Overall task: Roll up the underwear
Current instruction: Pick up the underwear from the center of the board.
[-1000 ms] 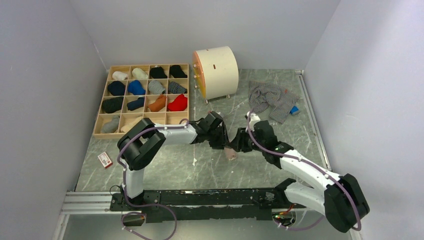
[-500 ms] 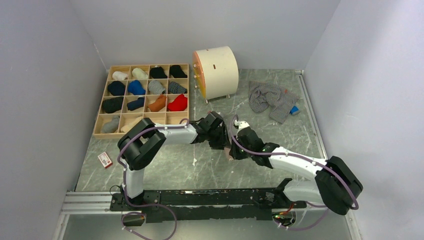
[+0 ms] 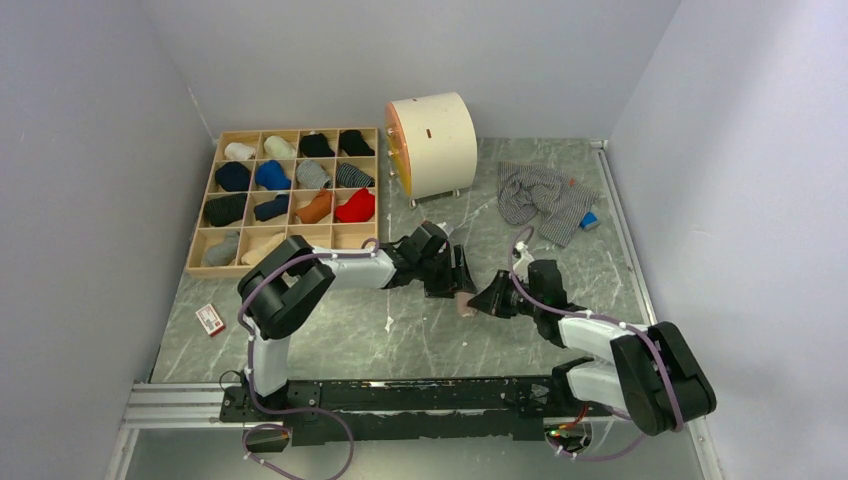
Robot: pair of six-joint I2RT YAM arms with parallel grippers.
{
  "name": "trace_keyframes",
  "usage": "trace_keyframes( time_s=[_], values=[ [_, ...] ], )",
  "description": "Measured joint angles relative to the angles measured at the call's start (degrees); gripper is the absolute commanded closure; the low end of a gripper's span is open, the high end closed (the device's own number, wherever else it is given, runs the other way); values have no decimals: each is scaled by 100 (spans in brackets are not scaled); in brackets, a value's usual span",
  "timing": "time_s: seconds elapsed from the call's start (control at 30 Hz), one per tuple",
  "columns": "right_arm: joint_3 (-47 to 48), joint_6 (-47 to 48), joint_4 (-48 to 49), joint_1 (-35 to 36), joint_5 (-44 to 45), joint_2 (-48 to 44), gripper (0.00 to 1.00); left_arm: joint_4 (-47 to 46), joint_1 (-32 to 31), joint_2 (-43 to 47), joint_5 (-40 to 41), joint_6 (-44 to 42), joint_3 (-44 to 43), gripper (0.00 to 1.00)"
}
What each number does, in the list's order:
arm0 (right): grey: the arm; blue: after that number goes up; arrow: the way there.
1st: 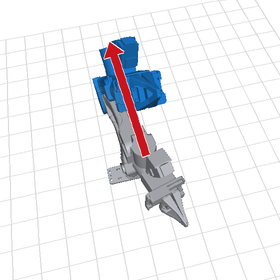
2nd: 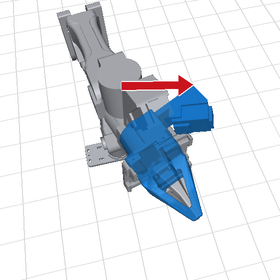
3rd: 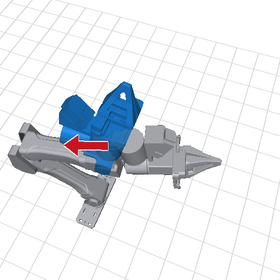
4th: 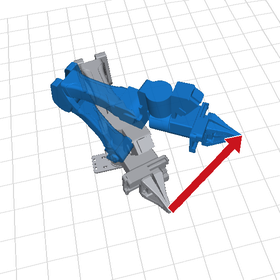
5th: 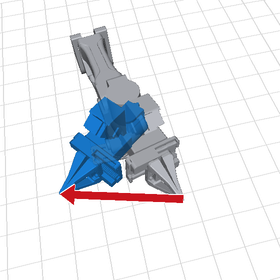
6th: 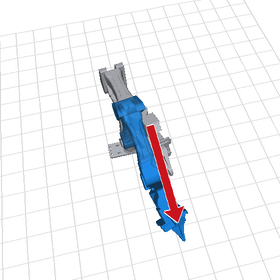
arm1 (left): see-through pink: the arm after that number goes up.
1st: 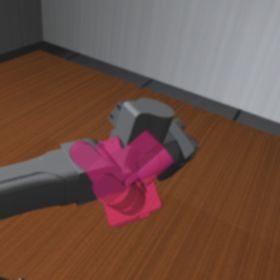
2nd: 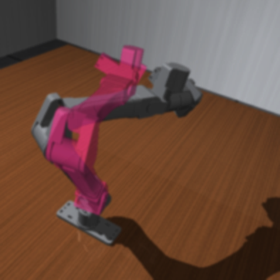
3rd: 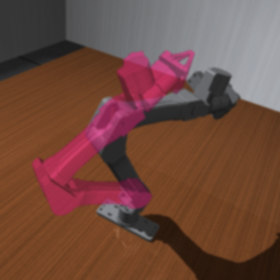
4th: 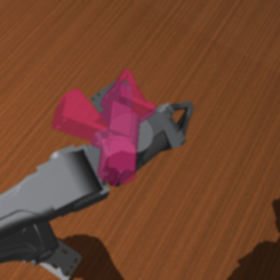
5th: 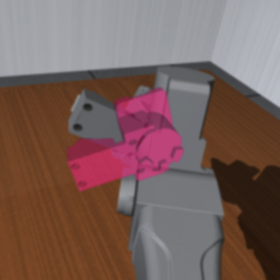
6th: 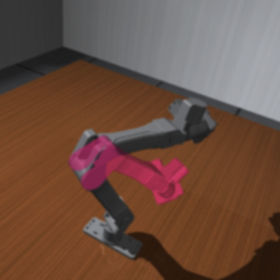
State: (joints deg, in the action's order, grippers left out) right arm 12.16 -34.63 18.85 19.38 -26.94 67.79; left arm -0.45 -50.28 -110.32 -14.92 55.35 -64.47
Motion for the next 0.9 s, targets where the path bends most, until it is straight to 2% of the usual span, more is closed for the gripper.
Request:
trace_keyframes(
  time_s=[0.2, 0.43, 0.47, 0.53, 0.6, 0.73, 0.8, 0.9],
  values=[
    [-367, -398, 885, -647, -839, 367, 87, -175, -59, -127, -90, -20, -83, 31],
    [-509, -549, 1165, -1132, -1316, 573, 87, -142, -175, -341, -136, -146, -363, 35],
    [-516, -553, 1172, -1187, -1364, 603, 87, -122, -192, -396, -138, -175, -444, 37],
    [-529, -568, 1193, -1318, -1473, 682, 86, -61, -227, -501, -133, -229, -595, 49],
    [-542, -579, 1207, -1412, -1563, 734, 83, 2, -247, -597, -111, -293, -715, 67],
    [-525, -634, 1040, -1515, -1663, 669, 68, 122, -254, -684, -68, -369, -815, 94],
    [-481, -614, 710, -1523, -1633, 400, 59, 114, -269, -678, -59, -409, -820, 95],
    [-256, -448, -87, -1521, -1532, -243, 53, 111, -269, -638, -55, -490, -811, 95]
  ],
)
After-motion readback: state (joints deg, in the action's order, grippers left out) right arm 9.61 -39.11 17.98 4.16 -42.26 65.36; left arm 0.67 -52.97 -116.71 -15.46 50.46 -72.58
